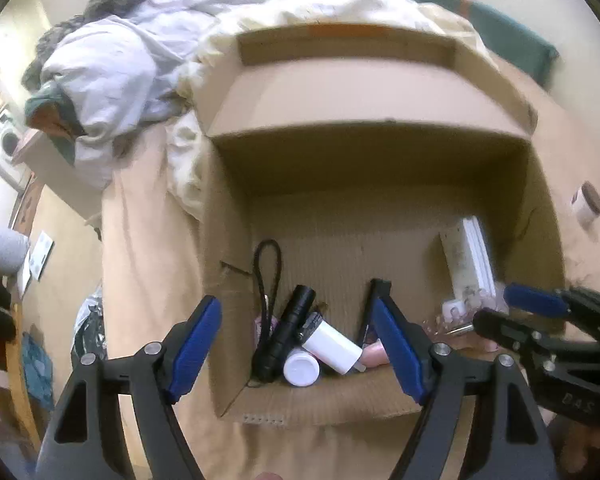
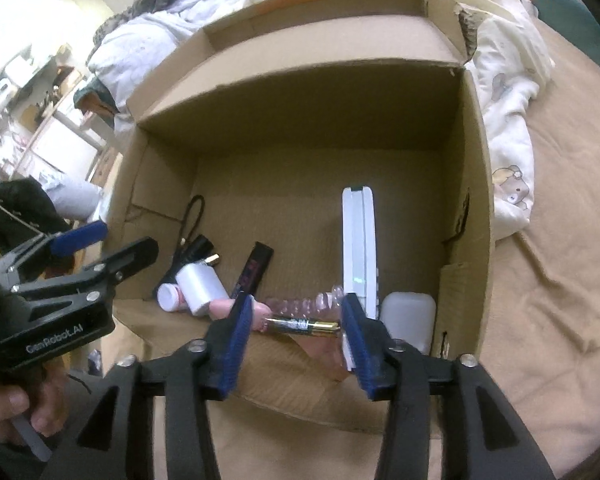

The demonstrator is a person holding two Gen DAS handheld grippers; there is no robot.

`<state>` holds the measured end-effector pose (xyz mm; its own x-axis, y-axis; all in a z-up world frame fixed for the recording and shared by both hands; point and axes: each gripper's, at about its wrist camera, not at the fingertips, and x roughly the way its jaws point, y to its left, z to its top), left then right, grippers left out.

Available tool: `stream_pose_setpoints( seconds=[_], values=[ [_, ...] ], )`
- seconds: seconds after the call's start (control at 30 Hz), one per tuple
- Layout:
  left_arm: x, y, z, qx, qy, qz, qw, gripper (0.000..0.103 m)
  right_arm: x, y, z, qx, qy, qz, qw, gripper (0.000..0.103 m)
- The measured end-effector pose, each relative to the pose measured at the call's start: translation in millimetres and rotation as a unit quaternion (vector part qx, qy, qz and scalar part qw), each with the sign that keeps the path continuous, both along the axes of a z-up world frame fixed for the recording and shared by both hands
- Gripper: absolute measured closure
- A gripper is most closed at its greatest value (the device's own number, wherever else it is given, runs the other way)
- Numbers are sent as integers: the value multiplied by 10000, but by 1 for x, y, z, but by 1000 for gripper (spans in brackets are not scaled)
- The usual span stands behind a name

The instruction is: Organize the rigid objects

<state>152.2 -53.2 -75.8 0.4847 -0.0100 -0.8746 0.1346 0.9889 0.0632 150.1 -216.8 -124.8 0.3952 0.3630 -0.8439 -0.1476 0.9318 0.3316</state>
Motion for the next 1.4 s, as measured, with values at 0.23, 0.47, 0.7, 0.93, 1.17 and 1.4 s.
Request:
stream_pose_setpoints(
  seconds=[0.23, 0.47, 0.7, 0.93, 1.17, 1.4],
  values=[
    [-15, 19, 34, -294, -398, 322, 9983, 20, 0, -5, 15, 267, -194, -98, 9994, 25],
    [-48, 40, 77, -738, -930, 414, 9921, 20, -22, -11, 50, 248, -953, -266, 9948, 0],
    [-87, 47, 102, -613, -1233, 305, 9900, 20, -61, -22, 94, 193, -1553, -448, 9867, 0],
    [-123, 62, 117, -1055, -1662, 319, 9799, 4, -109, -19, 115, -53, -2110, -296, 9770, 0],
    [-139, 53, 96, -497, -1846, 362, 9809, 0, -131, -23, 104, -365, -2447, -737, 9661, 0],
    [-122, 50, 70, -176, -1569, 621, 9855, 0, -121, -30, 98, -397, -2388, -949, 9656, 0]
  ],
)
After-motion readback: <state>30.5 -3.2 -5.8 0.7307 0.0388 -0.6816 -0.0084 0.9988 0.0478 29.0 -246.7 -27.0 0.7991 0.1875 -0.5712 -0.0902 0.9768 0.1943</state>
